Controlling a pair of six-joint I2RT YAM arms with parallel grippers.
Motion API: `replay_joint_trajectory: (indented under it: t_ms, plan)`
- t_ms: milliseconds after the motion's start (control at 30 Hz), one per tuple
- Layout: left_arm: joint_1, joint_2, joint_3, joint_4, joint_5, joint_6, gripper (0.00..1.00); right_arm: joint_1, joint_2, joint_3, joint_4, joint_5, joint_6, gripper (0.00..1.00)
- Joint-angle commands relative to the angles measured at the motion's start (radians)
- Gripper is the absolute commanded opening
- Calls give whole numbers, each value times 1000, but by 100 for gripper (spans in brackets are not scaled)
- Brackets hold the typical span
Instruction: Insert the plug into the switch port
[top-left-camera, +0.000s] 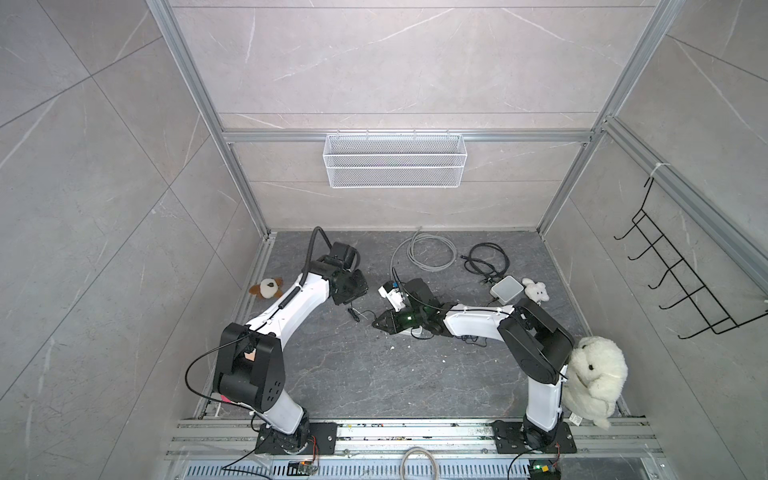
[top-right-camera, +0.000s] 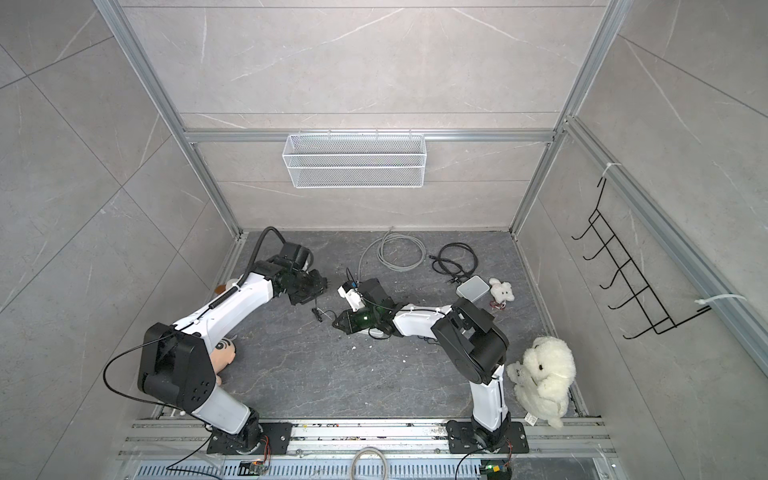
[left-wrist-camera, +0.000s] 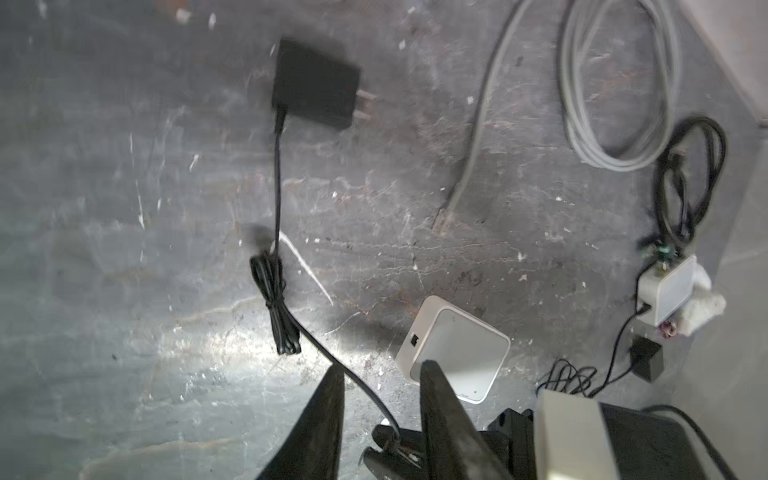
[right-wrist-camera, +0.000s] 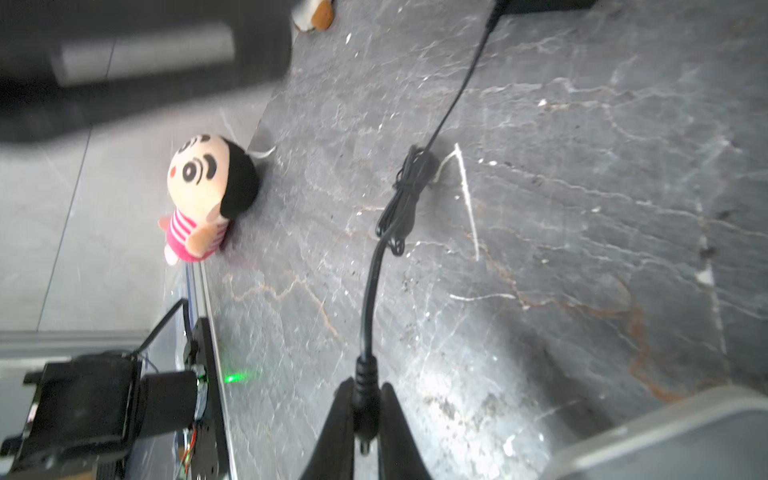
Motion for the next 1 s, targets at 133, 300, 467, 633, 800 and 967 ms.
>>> replay_joint_trajectory:
  t_ms: [133, 300, 467, 633, 800, 967]
  plan:
    - [26, 13, -95, 45, 254, 1012, 46, -31, -45, 154, -449, -260, -314, 15]
    - [95, -38, -178, 236, 407, 1149, 48, -65, -58, 182, -620, -290, -400, 15]
    - [117, -71, -195, 140, 593, 1275, 47, -97, -89, 154, -660, -285, -425, 15]
    - [41, -152, -317, 177, 747, 1342, 43, -124, -79, 150, -666, -316, -439, 15]
    - [-19, -178, -382, 196, 684, 1323, 43, -148, -60, 172, -706, -349, -467, 15]
    - [-43, -175, -394, 223, 632, 1329, 43, -148, -46, 204, -762, -371, -505, 16]
